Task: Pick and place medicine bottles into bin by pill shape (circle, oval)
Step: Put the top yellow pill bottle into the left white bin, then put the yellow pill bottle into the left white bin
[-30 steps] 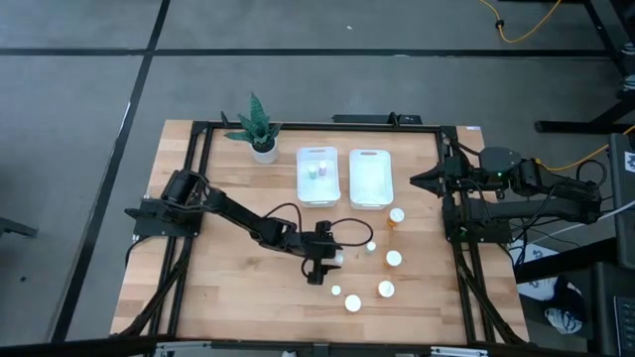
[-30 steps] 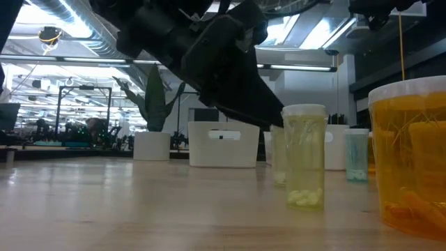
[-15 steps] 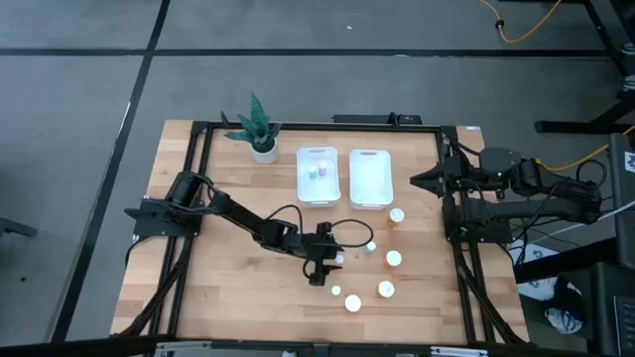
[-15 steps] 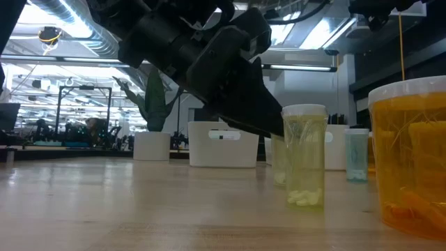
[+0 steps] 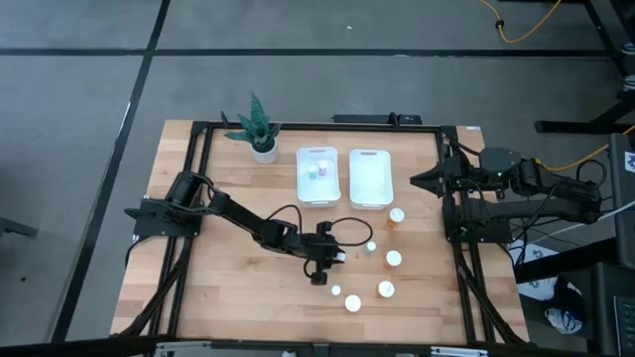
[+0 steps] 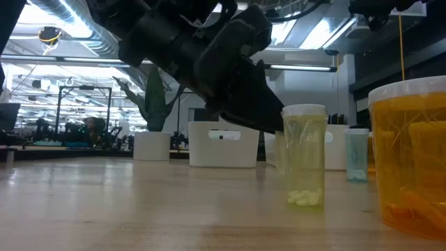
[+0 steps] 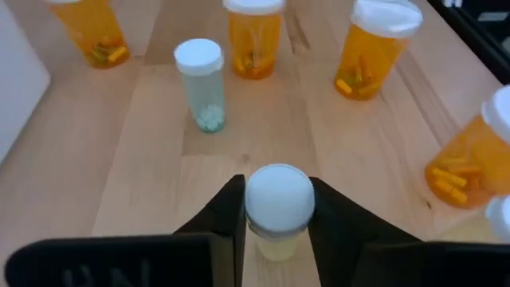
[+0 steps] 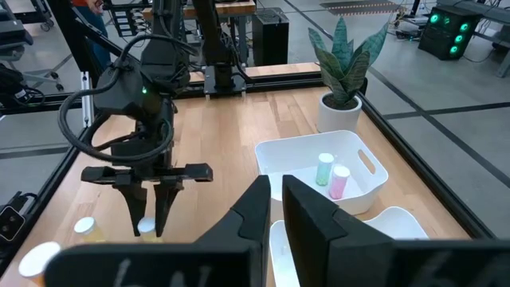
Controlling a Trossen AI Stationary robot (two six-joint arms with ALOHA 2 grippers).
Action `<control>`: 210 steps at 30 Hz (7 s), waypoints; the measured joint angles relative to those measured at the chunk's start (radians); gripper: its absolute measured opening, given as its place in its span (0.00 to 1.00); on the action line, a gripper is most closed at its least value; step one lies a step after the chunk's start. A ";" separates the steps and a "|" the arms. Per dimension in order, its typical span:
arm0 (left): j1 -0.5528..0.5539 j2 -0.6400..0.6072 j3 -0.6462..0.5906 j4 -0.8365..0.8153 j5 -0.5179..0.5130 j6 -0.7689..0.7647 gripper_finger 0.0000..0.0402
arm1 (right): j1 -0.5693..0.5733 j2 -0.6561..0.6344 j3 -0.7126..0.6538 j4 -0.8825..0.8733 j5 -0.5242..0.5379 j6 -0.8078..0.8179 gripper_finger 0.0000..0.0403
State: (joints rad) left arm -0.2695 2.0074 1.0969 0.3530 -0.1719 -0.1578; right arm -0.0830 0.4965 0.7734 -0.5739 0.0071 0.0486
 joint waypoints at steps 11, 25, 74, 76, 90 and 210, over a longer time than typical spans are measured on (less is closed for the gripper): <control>0.037 -0.234 0.000 -0.127 -0.318 0.086 0.21 | 0.000 0.000 0.000 -0.001 0.000 0.002 0.10; 0.302 -0.362 0.001 -0.383 -0.327 -0.024 0.21 | 0.000 0.000 0.000 -0.001 0.000 -0.002 0.10; 0.444 -0.137 0.000 -0.161 -0.161 0.059 0.38 | 0.000 0.001 0.000 -0.039 0.000 -0.002 0.10; 0.436 -0.156 -0.001 -0.140 -0.162 0.061 0.38 | 0.000 0.000 0.000 -0.039 0.000 -0.002 0.10; 0.203 -0.295 0.001 -0.137 -0.146 -0.096 0.39 | 0.000 0.001 0.000 -0.038 0.000 -0.003 0.10; 0.356 -1.439 -1.017 -0.158 -0.025 0.045 0.39 | 0.214 0.445 0.263 0.296 -0.222 0.006 0.12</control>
State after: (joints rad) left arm 0.0868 0.5680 0.0795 0.1951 -0.1970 -0.1123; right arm 0.1309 0.9414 1.0365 -0.2777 -0.2146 0.0544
